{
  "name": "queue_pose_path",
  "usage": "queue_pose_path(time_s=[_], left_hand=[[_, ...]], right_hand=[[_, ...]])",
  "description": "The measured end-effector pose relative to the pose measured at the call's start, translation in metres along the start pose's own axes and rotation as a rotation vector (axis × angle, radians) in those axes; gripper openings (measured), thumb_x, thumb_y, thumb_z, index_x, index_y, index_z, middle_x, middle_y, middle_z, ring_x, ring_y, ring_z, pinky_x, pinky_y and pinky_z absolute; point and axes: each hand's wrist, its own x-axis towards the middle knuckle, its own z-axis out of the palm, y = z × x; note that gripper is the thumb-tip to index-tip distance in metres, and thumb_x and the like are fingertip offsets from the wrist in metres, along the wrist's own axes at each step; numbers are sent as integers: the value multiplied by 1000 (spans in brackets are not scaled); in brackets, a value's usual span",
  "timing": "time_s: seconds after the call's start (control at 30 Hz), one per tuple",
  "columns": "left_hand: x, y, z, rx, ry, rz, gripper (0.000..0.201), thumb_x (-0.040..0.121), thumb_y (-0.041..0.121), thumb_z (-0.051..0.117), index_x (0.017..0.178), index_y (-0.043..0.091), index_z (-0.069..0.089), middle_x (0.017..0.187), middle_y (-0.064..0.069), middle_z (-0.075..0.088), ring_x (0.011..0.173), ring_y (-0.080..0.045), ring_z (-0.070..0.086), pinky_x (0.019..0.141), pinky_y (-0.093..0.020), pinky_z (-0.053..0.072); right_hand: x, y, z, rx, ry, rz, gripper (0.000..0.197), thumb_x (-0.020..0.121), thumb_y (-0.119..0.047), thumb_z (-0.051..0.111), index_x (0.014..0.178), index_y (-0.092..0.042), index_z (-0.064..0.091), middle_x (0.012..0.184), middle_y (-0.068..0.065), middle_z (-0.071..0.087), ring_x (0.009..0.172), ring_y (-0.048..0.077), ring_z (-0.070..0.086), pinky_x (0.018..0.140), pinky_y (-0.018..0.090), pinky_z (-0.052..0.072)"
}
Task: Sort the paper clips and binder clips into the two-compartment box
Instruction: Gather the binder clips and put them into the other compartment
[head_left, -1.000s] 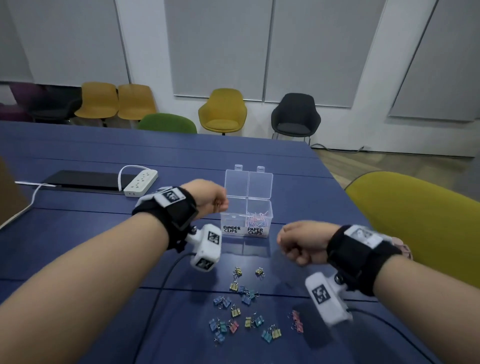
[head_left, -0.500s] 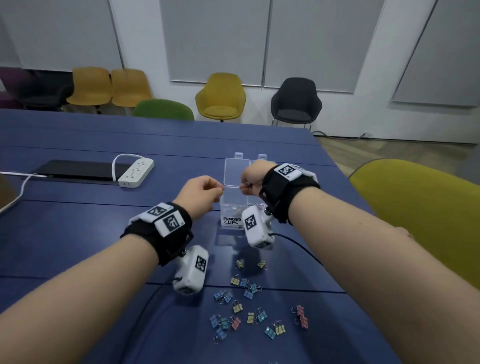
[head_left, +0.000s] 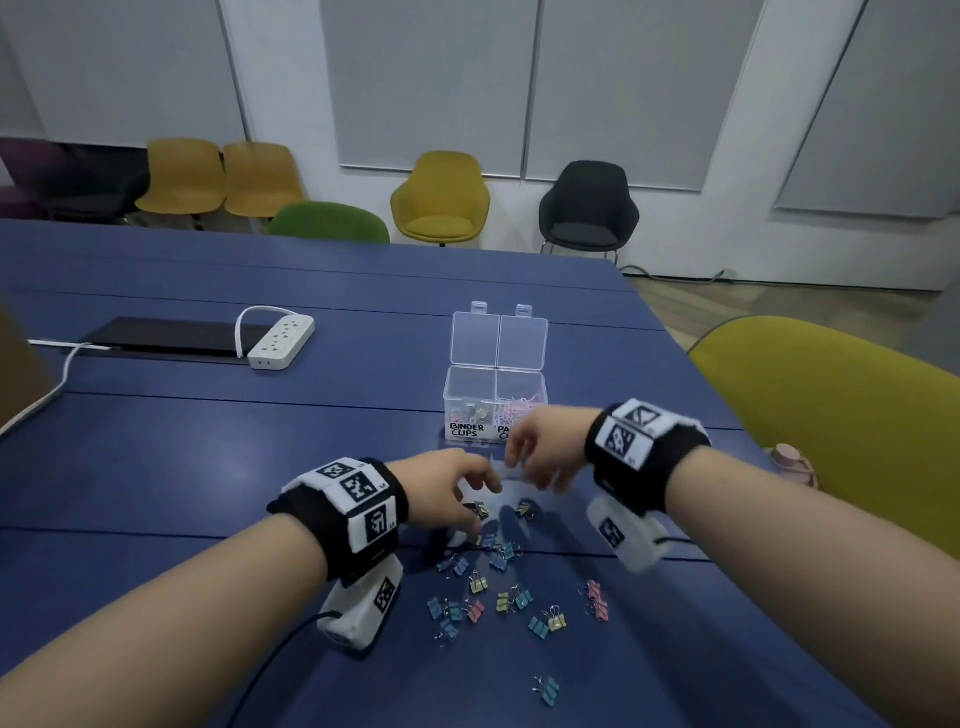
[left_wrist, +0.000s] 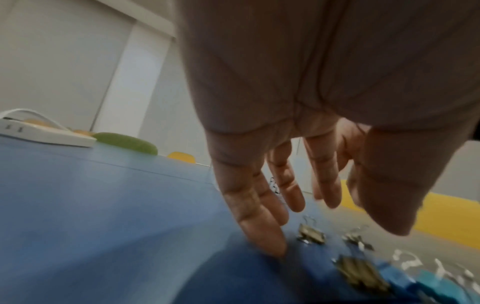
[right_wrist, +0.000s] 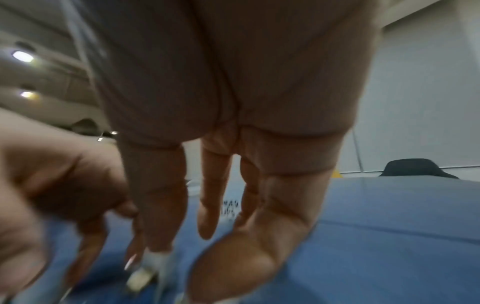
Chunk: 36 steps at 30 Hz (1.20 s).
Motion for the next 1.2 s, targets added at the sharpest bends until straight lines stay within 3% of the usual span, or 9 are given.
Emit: queue_pose_path(time_s=[0.07, 0.2, 0.4, 0.5, 0.6, 0.73, 0.83, 1.03, 1.2], left_hand=[[1, 9, 4, 84, -30, 33, 45, 82, 27, 70, 123, 25, 54, 123, 1, 51, 94, -13, 52, 85, -26, 44], [3, 18, 9, 245, -10, 31, 34, 81, 24, 70, 111, 15, 60, 112, -6, 57, 85, -16, 50, 76, -26, 43], [-2, 9, 10, 307, 18, -34, 13, 82, 7, 54, 85, 20, 56, 94, -5, 59, 81, -20, 50, 74, -29, 44], [-6, 7, 14, 319, 27, -95, 18, 86, 7, 49, 94, 12, 64, 99, -8, 61, 81, -22, 52, 76, -31, 46], [-9, 6, 16, 336, 40, -127, 16, 87, 14, 51, 98, 10, 62, 99, -9, 60, 85, -24, 54, 76, -32, 46], [-14, 5, 17, 346, 27, -105, 8, 81, 15, 61, 84, 20, 54, 87, 2, 55, 81, -19, 51, 71, -29, 43], [-14, 4, 18, 368, 15, -120, 9, 82, 11, 60, 83, 19, 54, 87, 2, 56, 82, -17, 51, 73, -27, 43], [-12, 5, 20, 320, 37, -156, 17, 81, 11, 66, 85, 19, 51, 90, 1, 56, 86, -21, 54, 76, -27, 43], [-13, 7, 19, 346, 55, -181, 19, 81, 11, 66, 70, 21, 54, 85, 2, 59, 80, -16, 54, 79, -27, 48]], right_hand=[[-5, 8, 16, -165, -72, -14, 33, 82, -10, 67, 112, -19, 57, 103, 11, 65, 69, 20, 63, 64, 31, 59], [-9, 12, 38, -199, -15, -85, 42, 79, -16, 72, 117, -15, 54, 90, 1, 54, 54, 12, 54, 50, 25, 50], [-17, -3, 54, -226, -52, -110, 47, 75, -21, 74, 115, -13, 51, 107, 10, 55, 80, 30, 65, 68, 40, 59], [-21, -12, 63, -309, -42, -157, 51, 76, -21, 73, 120, -12, 50, 114, 12, 54, 81, 29, 63, 69, 40, 58], [-25, -18, 67, -498, 13, -202, 43, 82, -20, 68, 121, -10, 52, 106, 10, 47, 93, 31, 58, 69, 36, 49], [-27, -16, 67, -480, -5, -152, 25, 87, -17, 63, 108, -9, 50, 106, 14, 53, 54, 20, 51, 49, 26, 43], [-30, -9, 64, -420, -37, -94, 21, 89, -16, 63, 96, -14, 43, 105, 13, 53, 61, 28, 60, 50, 28, 47], [-39, 1, 58, -430, -69, -10, 21, 89, -16, 63, 95, -15, 43, 97, 7, 51, 64, 32, 65, 49, 28, 47], [-47, -5, 59, -550, -83, -29, 20, 91, -4, 54, 100, -13, 39, 74, 1, 40, 52, 18, 46, 40, 23, 40]])
